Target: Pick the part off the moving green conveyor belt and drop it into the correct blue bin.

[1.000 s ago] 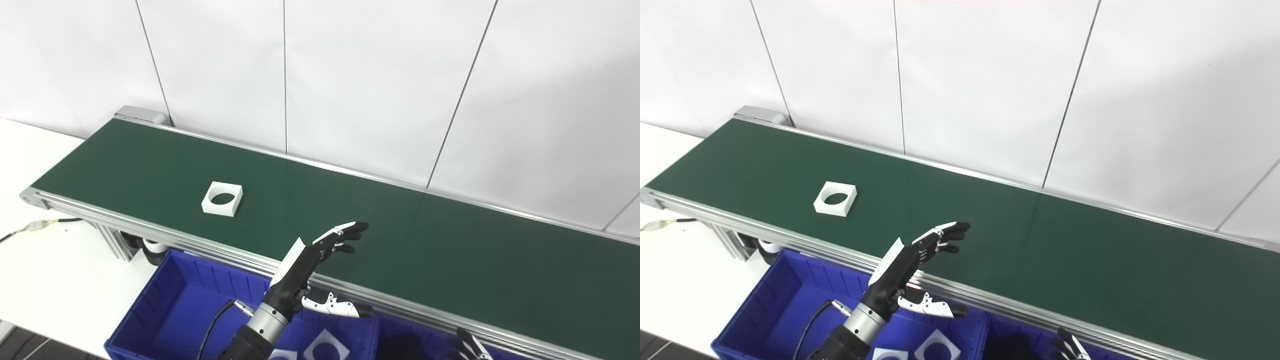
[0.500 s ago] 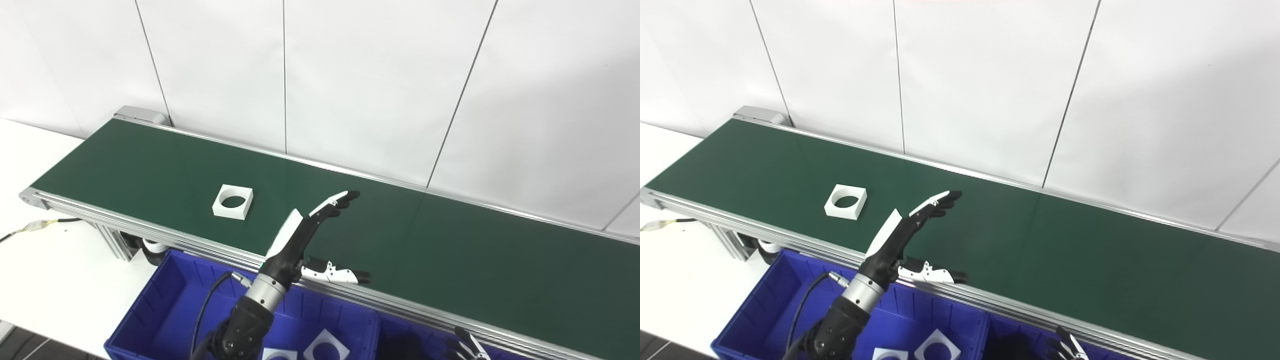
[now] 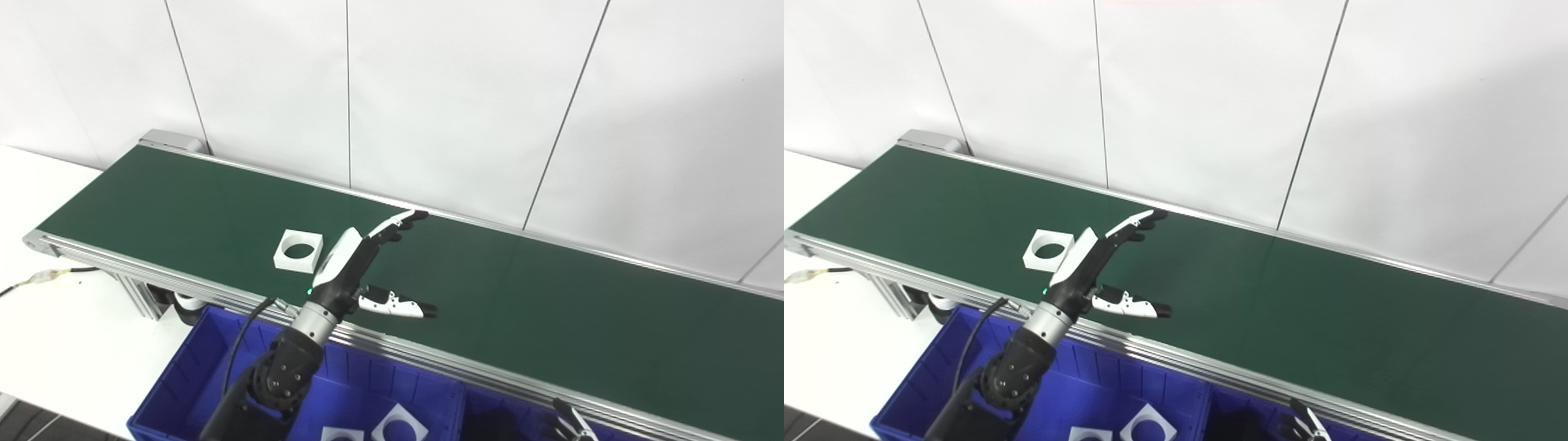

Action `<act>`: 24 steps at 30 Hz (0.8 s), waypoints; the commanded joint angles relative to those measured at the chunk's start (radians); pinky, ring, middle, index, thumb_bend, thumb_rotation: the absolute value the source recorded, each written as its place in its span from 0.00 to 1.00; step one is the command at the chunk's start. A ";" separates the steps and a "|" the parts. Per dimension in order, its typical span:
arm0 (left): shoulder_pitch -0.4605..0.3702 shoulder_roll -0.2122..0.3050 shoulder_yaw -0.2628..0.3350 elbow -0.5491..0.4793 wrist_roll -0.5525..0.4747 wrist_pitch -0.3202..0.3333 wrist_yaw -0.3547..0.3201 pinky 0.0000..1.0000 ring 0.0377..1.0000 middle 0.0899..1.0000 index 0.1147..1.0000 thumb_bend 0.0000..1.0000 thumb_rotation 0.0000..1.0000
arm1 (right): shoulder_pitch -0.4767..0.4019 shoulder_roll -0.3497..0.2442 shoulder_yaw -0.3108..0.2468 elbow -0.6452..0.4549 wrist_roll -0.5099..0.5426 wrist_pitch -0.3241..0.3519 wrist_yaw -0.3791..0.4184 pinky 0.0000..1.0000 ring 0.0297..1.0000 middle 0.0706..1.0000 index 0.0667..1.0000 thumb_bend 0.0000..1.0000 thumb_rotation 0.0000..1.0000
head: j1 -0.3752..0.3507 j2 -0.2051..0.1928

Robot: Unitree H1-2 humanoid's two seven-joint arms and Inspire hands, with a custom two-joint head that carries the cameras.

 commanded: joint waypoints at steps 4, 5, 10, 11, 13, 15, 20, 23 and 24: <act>-0.087 0.060 0.011 0.010 0.010 -0.002 0.006 0.80 0.87 0.90 0.87 0.80 0.33 | -0.011 -0.006 0.001 -0.017 0.015 -0.061 -0.009 0.73 0.79 0.82 0.90 0.83 0.12 | -0.001 -0.001; -0.097 0.067 0.012 0.017 0.011 0.005 0.007 0.80 0.87 0.90 0.87 0.81 0.33 | -0.013 -0.006 0.001 -0.014 0.015 -0.061 -0.011 0.73 0.79 0.82 0.90 0.83 0.12 | 0.001 -0.002; -0.126 0.092 0.011 0.048 0.031 0.031 0.010 0.82 0.88 0.90 0.86 0.83 0.35 | -0.020 -0.007 0.003 -0.004 0.020 -0.061 -0.010 0.73 0.78 0.81 0.89 0.84 0.10 | 0.000 -0.003; -0.131 0.097 0.009 0.058 0.033 0.035 0.007 0.82 0.88 0.90 0.86 0.83 0.35 | -0.020 -0.007 0.003 -0.004 0.022 -0.061 -0.009 0.73 0.78 0.81 0.89 0.84 0.10 | 0.000 -0.004; -0.139 0.104 0.005 0.077 0.034 0.042 0.004 0.83 0.89 0.90 0.86 0.83 0.35 | -0.020 -0.006 0.004 -0.002 0.019 -0.061 -0.012 0.73 0.79 0.81 0.89 0.84 0.09 | 0.001 -0.005; -0.149 0.112 0.000 0.102 0.036 0.044 0.004 0.85 0.90 0.91 0.87 0.83 0.33 | -0.023 -0.007 0.007 0.002 0.016 -0.061 -0.017 0.72 0.78 0.81 0.89 0.84 0.10 | 0.001 -0.006; -0.178 0.131 -0.016 0.168 0.064 0.054 0.013 0.87 0.91 0.91 0.88 0.83 0.33 | -0.027 -0.009 0.013 0.005 0.010 -0.061 -0.025 0.72 0.77 0.81 0.89 0.83 0.10 | -0.002 -0.009; -0.190 0.137 -0.022 0.198 0.070 0.054 0.013 0.87 0.92 0.91 0.88 0.83 0.31 | -0.029 -0.010 0.017 0.007 0.006 -0.061 -0.029 0.72 0.77 0.81 0.89 0.83 0.11 | -0.003 -0.010; -0.194 0.140 -0.025 0.206 0.073 0.056 0.014 0.87 0.92 0.92 0.88 0.83 0.30 | -0.030 -0.011 0.019 0.007 0.006 -0.061 -0.030 0.72 0.77 0.80 0.89 0.83 0.10 | -0.003 -0.010</act>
